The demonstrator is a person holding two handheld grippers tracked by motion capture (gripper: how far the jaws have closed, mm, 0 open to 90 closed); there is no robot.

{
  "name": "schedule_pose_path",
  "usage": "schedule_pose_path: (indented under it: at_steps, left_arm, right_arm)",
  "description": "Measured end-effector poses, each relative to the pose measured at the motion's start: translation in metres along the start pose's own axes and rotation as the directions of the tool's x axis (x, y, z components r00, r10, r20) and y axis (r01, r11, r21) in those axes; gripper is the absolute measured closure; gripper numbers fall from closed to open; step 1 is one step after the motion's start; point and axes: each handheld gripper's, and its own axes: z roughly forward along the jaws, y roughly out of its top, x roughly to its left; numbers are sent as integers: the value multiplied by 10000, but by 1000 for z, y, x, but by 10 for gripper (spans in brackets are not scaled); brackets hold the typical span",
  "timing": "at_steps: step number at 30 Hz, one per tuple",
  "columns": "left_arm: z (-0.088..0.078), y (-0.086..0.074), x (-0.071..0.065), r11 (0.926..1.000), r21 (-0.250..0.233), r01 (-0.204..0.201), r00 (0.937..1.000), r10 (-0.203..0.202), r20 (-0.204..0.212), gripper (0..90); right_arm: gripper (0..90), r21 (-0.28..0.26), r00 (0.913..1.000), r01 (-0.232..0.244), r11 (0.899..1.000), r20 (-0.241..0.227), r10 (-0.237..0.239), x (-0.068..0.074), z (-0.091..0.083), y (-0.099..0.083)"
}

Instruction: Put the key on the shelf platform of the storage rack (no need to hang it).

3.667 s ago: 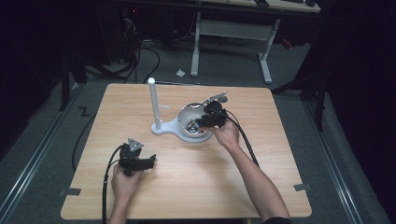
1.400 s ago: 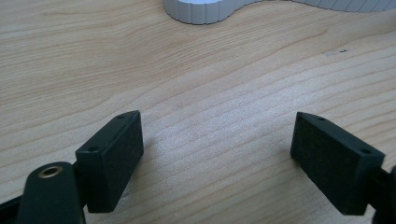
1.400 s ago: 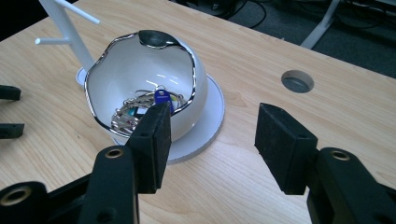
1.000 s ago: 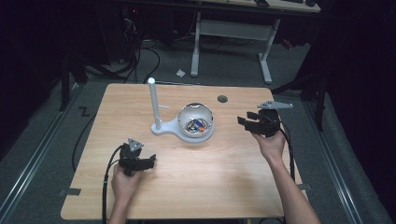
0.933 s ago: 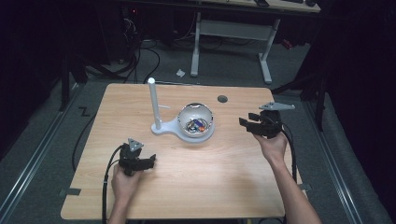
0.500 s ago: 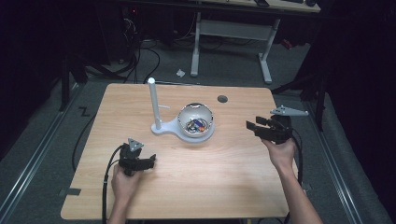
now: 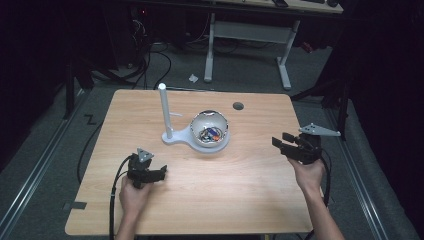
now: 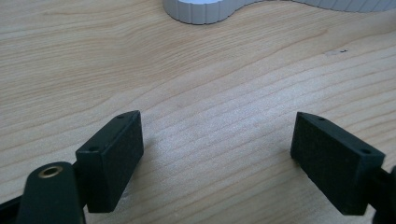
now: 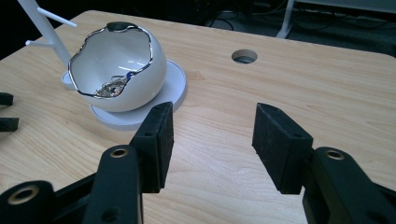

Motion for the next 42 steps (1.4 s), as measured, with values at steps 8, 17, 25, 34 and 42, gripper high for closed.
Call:
schedule_pose_path:
  at_steps: [8,17,25,34,42]
  left_arm:
    - [0,0,-1,10000,12,80,10000,-80,-42,174]
    - [0,0,0,10000,13,76,10000,-76,-37,174]
    - [0,0,0,10000,-1,-9,10000,9,4,174]
    - [0,0,0,10000,0,-11,10000,11,8,174]
    - [0,0,0,10000,0,-10,10000,10,5,174]
  right_arm:
    - [494,-27,10000,-40,10000,-38,40,5,-6,-17]
    - [493,-35,9998,-214,9998,-8,214,5,-10,-30]
    - [492,82,9996,-295,9995,-17,295,7,-8,-41]
    - [491,249,9992,-356,9991,-167,360,9,3,-52]
    - [490,402,9986,-427,9983,-308,439,13,12,-63]
